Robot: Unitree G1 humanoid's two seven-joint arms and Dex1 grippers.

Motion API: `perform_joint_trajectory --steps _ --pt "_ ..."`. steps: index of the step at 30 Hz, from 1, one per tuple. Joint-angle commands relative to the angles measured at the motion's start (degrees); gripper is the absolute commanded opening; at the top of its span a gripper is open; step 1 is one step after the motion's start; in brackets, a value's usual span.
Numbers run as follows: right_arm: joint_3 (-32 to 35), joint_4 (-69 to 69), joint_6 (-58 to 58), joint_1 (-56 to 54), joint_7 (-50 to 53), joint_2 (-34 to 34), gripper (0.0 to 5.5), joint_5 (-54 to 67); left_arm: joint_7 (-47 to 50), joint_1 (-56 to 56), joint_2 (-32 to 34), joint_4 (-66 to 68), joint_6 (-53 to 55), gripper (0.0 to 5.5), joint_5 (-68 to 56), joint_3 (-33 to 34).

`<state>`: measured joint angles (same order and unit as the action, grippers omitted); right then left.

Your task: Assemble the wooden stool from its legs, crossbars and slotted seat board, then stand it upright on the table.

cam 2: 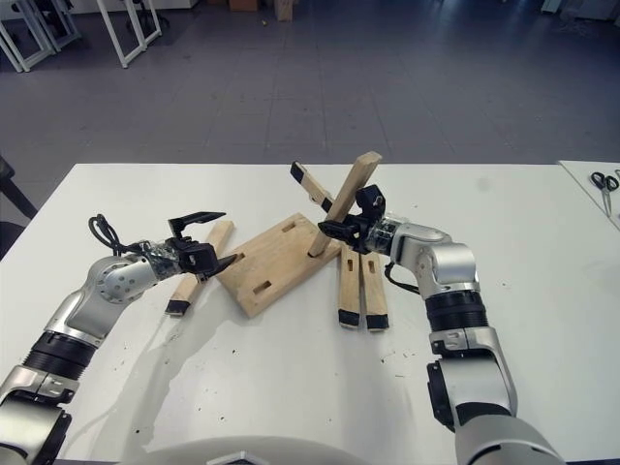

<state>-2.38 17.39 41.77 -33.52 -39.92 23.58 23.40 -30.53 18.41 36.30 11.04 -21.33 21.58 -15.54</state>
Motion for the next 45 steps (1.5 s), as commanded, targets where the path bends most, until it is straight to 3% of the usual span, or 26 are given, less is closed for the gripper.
perform_joint_trajectory --steps 1,7,12,16,20,24,28,30,34,39,45 --pt "1.4 -3.8 4.9 3.8 3.2 0.3 2.67 -0.2 0.0 -0.3 -0.7 -0.4 0.6 4.57 0.7 -0.5" --pt "5.1 -16.9 11.7 8.1 9.5 3.3 3.85 -1.0 0.3 -1.6 -1.4 -1.0 0.9 4.57 0.8 -0.7" --pt "16.2 -23.1 15.5 2.4 20.2 7.0 3.85 -2.8 1.5 -3.2 -1.4 -1.4 2.2 4.57 0.9 0.1" --pt "22.5 -21.9 6.8 -13.2 23.7 0.7 3.85 2.6 1.9 -3.1 -1.8 -1.0 2.7 4.57 1.0 -0.3" --pt "20.8 -14.3 -4.1 -23.3 21.6 -4.3 3.85 4.1 1.8 -1.9 -3.0 -0.7 3.1 4.57 1.2 -1.3" --pt "17.7 -6.6 -9.2 -22.8 19.3 -6.3 3.85 2.5 1.6 -1.9 -3.4 -0.5 2.8 4.57 1.3 -1.8" --pt "1.8 2.7 -8.5 -9.9 11.2 -9.1 3.85 -4.3 2.0 -2.1 -3.8 -0.5 3.1 4.57 1.4 -2.0" --pt "-1.2 5.9 -9.6 -8.3 10.4 -9.5 3.85 -6.9 1.8 -1.7 -4.2 -0.6 3.2 4.57 1.4 -2.1" --pt "6.9 3.4 -10.6 -14.6 13.5 -8.8 3.85 -2.9 1.4 -3.0 -3.7 -1.6 3.4 4.57 1.2 -1.7" --pt "18.8 -10.4 -9.8 -19.7 17.9 -7.8 3.85 7.9 3.8 -2.3 -3.3 -2.3 2.6 4.57 0.9 0.8" --pt "23.4 -26.7 -1.2 -6.5 24.1 -5.7 3.85 13.5 6.8 -1.1 -2.5 -0.2 3.8 4.57 2.2 3.4"
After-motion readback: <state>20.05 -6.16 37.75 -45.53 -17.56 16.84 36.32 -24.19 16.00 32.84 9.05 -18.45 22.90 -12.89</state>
